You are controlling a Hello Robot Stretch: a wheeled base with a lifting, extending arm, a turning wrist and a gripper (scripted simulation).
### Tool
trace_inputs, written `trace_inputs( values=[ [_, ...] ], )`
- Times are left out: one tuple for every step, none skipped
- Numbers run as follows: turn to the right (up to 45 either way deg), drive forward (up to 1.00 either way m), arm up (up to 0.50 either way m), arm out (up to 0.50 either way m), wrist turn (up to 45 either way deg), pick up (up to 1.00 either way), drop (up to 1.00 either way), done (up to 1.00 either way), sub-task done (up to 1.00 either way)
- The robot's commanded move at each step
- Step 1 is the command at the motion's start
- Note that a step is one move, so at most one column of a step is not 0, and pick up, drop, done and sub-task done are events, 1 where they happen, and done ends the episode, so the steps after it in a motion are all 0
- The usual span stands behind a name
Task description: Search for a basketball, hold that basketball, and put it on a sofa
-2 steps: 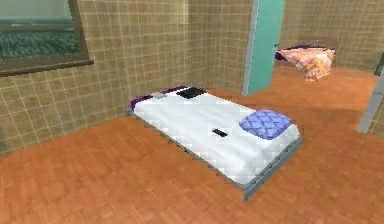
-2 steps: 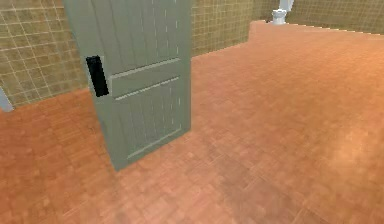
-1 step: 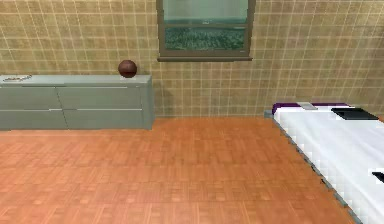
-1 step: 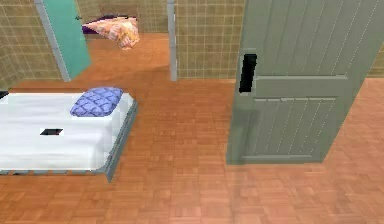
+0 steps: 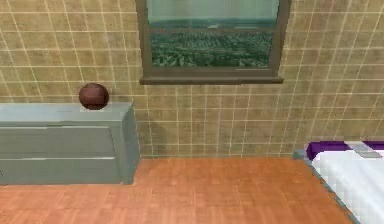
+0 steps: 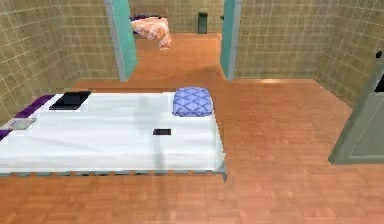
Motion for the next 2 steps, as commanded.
trace_inputs(
  values=[
    [0.0,1.00,0.00,0.00,0.0,0.00,0.00,0.00,0.00],
    [-30.0,0.00,0.00,0.00,0.0,0.00,0.00,0.00,0.00]
  ],
)
